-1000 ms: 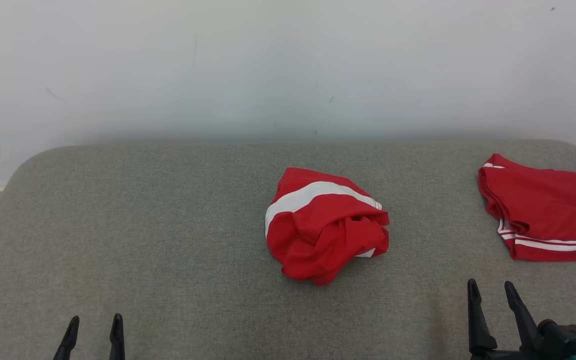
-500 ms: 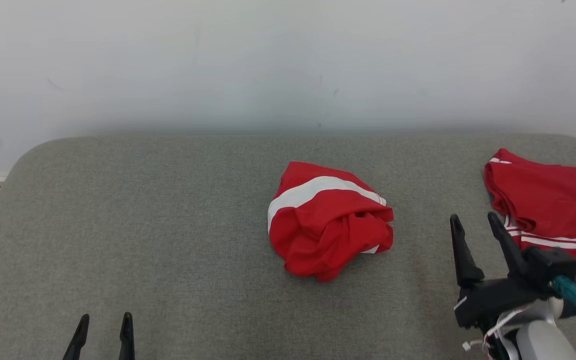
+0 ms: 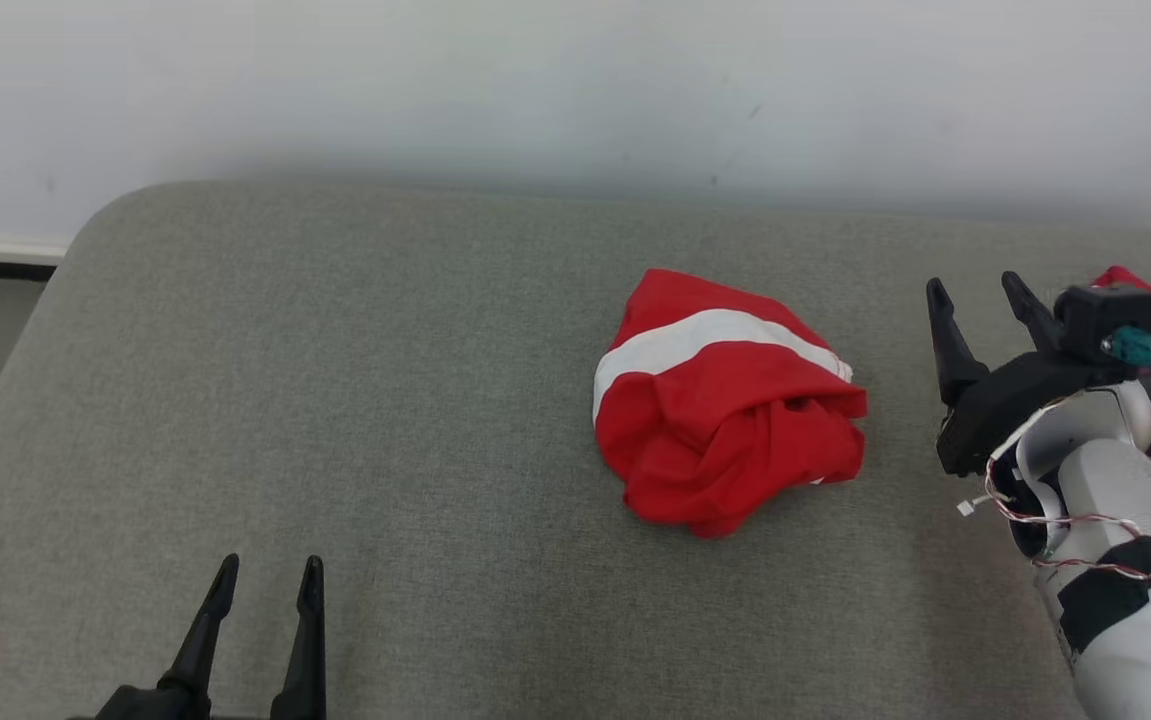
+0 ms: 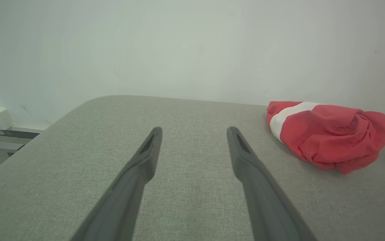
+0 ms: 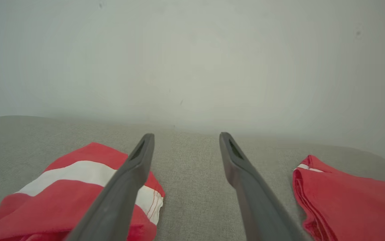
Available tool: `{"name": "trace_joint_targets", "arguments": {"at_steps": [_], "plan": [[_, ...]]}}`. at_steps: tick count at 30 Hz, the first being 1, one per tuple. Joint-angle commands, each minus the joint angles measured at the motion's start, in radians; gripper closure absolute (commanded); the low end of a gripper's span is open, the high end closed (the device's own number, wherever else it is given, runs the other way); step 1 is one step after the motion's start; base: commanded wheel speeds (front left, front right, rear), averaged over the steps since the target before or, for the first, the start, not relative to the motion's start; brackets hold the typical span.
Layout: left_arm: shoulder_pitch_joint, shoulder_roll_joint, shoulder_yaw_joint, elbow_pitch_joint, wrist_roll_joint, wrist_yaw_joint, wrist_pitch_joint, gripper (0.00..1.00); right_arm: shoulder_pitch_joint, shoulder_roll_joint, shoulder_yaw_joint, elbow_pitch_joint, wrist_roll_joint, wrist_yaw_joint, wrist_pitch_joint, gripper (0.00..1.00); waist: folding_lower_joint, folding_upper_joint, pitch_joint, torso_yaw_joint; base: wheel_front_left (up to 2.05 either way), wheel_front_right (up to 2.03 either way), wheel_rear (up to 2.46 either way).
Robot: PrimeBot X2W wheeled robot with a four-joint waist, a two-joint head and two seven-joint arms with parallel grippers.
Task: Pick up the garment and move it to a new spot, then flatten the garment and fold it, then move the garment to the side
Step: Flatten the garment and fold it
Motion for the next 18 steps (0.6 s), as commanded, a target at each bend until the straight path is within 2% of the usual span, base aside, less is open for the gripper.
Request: {"name": "trace_joint_targets", "arguments": {"at_steps": [1, 10, 18], "plan": [[-0.016, -0.005, -0.003, 0.004, 0.013, -0.002, -0.003, 0.0, -0.014, -0.011, 0.008, 0.024, 0.0, 0.0, 0.012, 0.0, -0.0002, -0.0001, 0.048, 0.048, 0.0, 0.0, 0.0], [-0.079, -0.034, -0.018, 0.033, 0.017, -0.017, -0.003, 0.0, -0.154, -0.02, 0.069, 0.261, 0.023, 0.0, 0.098, 0.0, -0.0002, -0.0001, 0.102, 0.114, 0.0, 0.0, 0.0], [-0.121, -0.043, -0.018, 0.053, 0.016, -0.026, -0.003, 0.0, -0.202, -0.005, 0.102, 0.394, 0.047, 0.0, 0.128, 0.0, -0.0002, -0.0001, 0.143, 0.149, 0.0, 0.0, 0.0]]}}
